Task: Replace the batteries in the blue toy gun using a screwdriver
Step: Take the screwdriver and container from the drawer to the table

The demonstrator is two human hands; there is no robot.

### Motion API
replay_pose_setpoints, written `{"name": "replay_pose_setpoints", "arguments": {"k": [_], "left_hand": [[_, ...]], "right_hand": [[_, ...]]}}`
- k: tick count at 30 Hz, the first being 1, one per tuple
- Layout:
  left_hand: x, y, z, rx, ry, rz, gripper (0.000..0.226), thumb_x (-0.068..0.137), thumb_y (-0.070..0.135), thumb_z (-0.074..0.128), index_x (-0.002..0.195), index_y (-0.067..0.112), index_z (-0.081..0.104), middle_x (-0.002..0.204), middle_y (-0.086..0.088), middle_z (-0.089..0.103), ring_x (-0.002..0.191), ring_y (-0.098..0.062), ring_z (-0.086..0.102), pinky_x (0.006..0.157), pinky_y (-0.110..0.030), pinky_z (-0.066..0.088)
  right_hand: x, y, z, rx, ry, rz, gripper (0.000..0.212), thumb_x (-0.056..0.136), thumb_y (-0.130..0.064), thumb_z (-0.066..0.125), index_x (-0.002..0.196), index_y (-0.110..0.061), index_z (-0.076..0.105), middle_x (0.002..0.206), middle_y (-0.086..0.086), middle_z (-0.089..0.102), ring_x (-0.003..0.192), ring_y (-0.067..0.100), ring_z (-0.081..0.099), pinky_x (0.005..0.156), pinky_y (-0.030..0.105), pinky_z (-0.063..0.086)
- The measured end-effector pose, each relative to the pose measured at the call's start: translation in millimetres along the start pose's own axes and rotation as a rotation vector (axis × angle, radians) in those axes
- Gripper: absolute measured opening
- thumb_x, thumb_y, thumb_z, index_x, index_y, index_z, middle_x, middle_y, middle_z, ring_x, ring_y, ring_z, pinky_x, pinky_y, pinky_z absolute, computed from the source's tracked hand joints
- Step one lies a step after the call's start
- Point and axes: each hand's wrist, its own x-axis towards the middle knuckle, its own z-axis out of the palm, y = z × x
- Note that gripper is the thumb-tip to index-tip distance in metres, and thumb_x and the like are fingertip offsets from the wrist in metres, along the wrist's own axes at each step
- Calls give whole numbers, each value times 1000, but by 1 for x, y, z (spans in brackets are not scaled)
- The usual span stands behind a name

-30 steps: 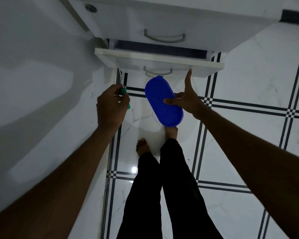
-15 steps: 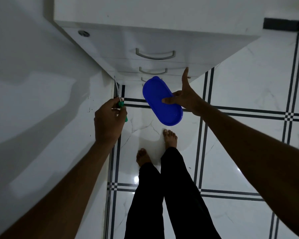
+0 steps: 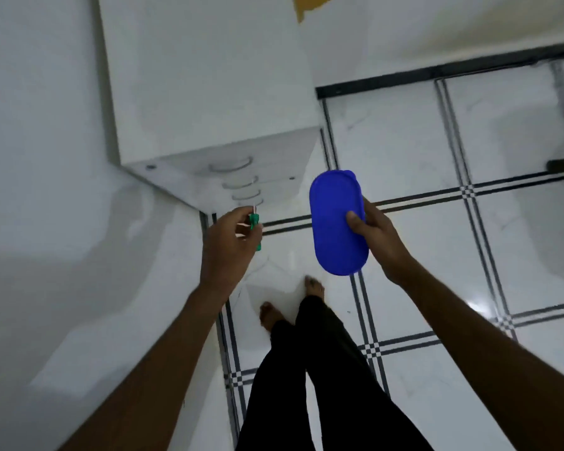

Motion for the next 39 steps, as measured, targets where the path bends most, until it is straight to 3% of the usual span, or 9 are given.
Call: {"name": "replay_pose_setpoints", "arguments": {"k": [6,10,14,20,24,29,34,39], "left_hand": [[-23,140,43,-38,-118,215,27,86,20,70,113,15,69,92,8,71,78,1,66,67,-7,48],[-54,242,105,-14,-273,399,25,86,21,71,111,16,69,92,6,71,77,-1,66,71,-22,56],[-102,333,178,2,-388,547,28,87,22,70,113,13,69,92,6,71,77,-3,66,72,-20,55],[-203,453,301,-55,-506,635,23,85,22,72,107,16,70,88,6,70,77,-3,67,76,-33,60],[-272,527,376,-93,-568,712,21,85,23,71,106,17,69,88,6,71,78,-5,67,75,-30,59],[-326,611,456,-105,-618,850,23,85,21,71,107,17,70,86,9,70,77,-2,67,71,-15,55],[-348,687,551,-117,-650,909,22,83,25,73,105,19,70,83,8,71,78,-6,68,72,-22,55],[-345,749,640,-98,-652,937,24,84,23,73,108,17,71,86,7,71,80,-6,67,72,-17,51]], "right_hand": [[-115,-54,-105,151,360,-107,33,104,-33,46,134,-24,57,122,-5,68,111,16,66,87,31,55],[-198,-69,-191,210,629,-181,26,104,-37,45,122,-29,62,116,-8,70,106,13,66,81,24,54],[-277,-56,-276,221,839,-234,32,104,-41,44,128,-27,61,116,-7,70,103,11,68,78,23,54],[-401,-18,-415,262,1119,-254,39,102,-46,45,134,-29,57,121,-6,68,106,16,66,79,30,54],[-470,-4,-499,301,1249,-290,41,100,-50,44,134,-30,57,122,-5,67,107,18,66,84,36,55],[-530,2,-588,338,1394,-330,39,101,-47,43,130,-25,58,119,-1,67,103,19,65,74,28,51],[-558,5,-687,364,1459,-360,35,102,-45,44,123,-23,61,113,-1,67,97,16,63,70,26,47],[-558,6,-791,370,1489,-335,36,102,-47,43,127,-27,60,113,-3,67,98,17,64,73,31,52]]}}
